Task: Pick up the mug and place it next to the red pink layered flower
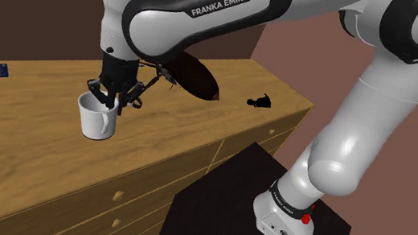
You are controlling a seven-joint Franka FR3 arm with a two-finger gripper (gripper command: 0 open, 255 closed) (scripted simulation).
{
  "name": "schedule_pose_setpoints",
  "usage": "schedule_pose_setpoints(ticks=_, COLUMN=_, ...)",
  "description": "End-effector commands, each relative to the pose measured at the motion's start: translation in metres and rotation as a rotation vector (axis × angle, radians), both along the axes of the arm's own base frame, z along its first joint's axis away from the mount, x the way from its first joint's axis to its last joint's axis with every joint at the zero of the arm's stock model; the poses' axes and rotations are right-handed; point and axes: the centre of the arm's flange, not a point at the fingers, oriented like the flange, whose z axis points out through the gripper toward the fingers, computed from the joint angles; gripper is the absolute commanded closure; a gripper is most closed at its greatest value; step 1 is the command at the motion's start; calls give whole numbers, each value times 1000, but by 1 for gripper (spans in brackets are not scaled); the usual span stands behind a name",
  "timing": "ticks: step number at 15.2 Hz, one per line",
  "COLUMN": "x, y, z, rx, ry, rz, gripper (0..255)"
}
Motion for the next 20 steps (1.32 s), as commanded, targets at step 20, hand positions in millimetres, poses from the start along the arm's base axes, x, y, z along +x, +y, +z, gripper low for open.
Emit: schedule_pose_setpoints(ticks=20, x=0, y=0, z=111, rx=0, ry=0, rz=0, gripper=255)
